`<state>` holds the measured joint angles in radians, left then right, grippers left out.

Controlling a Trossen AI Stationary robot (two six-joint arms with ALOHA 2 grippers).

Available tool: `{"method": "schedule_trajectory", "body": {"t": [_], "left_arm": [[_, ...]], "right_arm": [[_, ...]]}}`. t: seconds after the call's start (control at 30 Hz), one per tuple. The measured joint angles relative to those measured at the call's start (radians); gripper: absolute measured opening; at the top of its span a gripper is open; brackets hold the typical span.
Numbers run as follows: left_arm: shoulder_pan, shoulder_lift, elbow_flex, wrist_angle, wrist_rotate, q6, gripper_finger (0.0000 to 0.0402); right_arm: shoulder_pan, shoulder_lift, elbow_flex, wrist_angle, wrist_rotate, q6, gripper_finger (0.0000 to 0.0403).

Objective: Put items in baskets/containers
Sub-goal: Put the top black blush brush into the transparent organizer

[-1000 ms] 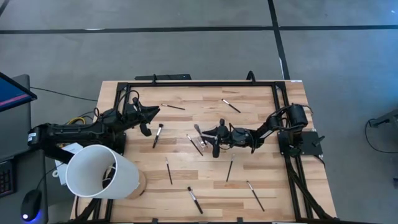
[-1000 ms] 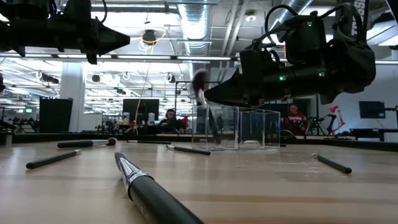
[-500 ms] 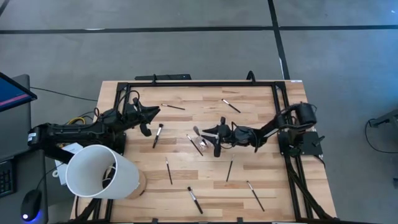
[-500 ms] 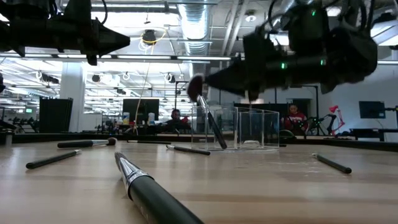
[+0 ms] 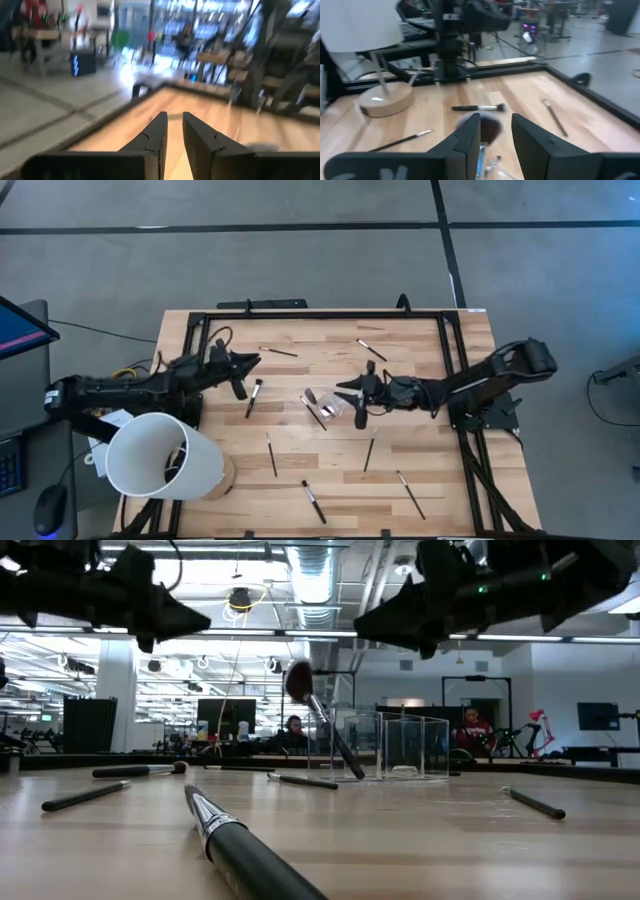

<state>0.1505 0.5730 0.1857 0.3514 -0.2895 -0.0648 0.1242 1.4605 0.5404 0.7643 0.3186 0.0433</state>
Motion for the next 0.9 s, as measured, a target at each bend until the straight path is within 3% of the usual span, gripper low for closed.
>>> {"method": "schedule_trajectory", "body": {"t": [0.1,0.43,0.63,0.73,0.9], "left_arm": [[-0.001,0.075,0.080,-0.115,-0.046,-0.048,0.0068],[0.018,0.395,0.174,-0.178,-0.196,-0.132,0.0079],[0.031,0.518,0.326,-0.458,-0.227,-0.265,0.0079],[0.042,0.562,0.377,-0.535,-0.217,-0.341,0.0079],[0.093,0.627,0.484,-0.717,-0.107,-0.396,0.0079]], "right_arm": [[0.000,-0.079,0.000,-0.107,0.057,-0.001,0.0103],[-0.045,-0.314,0.001,-0.349,0.103,-0.052,0.0102],[-0.087,-0.398,0.001,-0.426,0.100,-0.055,0.0102],[-0.111,-0.430,0.001,-0.453,0.099,-0.090,0.0102],[-0.153,-0.477,0.001,-0.464,0.092,-0.122,0.0102]]}}
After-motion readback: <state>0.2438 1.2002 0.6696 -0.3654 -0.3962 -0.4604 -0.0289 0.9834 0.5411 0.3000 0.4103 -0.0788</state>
